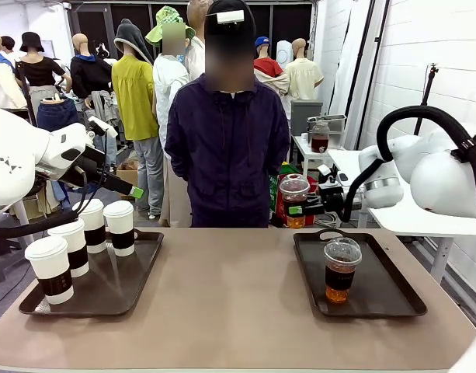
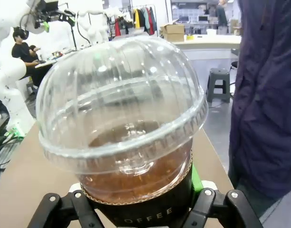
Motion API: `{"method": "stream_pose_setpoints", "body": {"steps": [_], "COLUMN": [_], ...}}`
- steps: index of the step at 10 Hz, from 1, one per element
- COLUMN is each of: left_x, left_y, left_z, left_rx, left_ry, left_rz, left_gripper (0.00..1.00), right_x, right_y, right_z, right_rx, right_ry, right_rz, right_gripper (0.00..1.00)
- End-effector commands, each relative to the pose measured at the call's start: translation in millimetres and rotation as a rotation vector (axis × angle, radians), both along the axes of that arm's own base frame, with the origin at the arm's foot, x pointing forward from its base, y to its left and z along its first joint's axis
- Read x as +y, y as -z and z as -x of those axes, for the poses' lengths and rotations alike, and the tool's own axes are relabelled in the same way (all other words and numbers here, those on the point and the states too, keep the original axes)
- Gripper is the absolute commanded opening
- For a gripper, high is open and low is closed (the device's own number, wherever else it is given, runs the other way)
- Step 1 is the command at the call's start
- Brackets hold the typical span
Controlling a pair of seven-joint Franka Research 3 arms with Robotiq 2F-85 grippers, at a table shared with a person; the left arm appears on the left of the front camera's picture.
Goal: Distribute the coffee onto the tray.
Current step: Pick up another iced Americano from the middle of the table and place it on the right Handle tray.
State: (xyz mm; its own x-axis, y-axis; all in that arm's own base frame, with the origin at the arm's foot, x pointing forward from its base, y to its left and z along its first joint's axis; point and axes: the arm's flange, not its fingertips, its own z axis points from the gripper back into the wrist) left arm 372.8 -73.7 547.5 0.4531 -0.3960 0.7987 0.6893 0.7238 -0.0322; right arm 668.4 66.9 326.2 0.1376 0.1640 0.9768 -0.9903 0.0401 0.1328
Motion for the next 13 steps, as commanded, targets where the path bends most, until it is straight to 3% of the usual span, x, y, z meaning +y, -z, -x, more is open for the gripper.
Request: {"method": "stream_pose_setpoints", "body": {"steps": [1,7,13], "left_x": [1.5,1.5,1.5], "left_y": [0.7,0.7,0.7], "left_z": [-0.6,-0.6,-0.6], "left_rx": [0.004,0.004,0.004], "left_ry": [0.002,0.002,0.002], "left_rz": [0.009,0.009,0.009], "left_gripper": [1.00,1.00,1.00], "right_x": [-16.0,-55.3,-59.8], "right_y": [3.0,38.4,68.9], "right_z": [20.7,41.6,45.6], "right_rx": [-0.029,-0.016,0.014], "right_ry": [0.025,0.070,0.042], "right_rz": [-0.071,-0.090,-0.121], "right_gripper": [0.80,0.80,0.80]}}
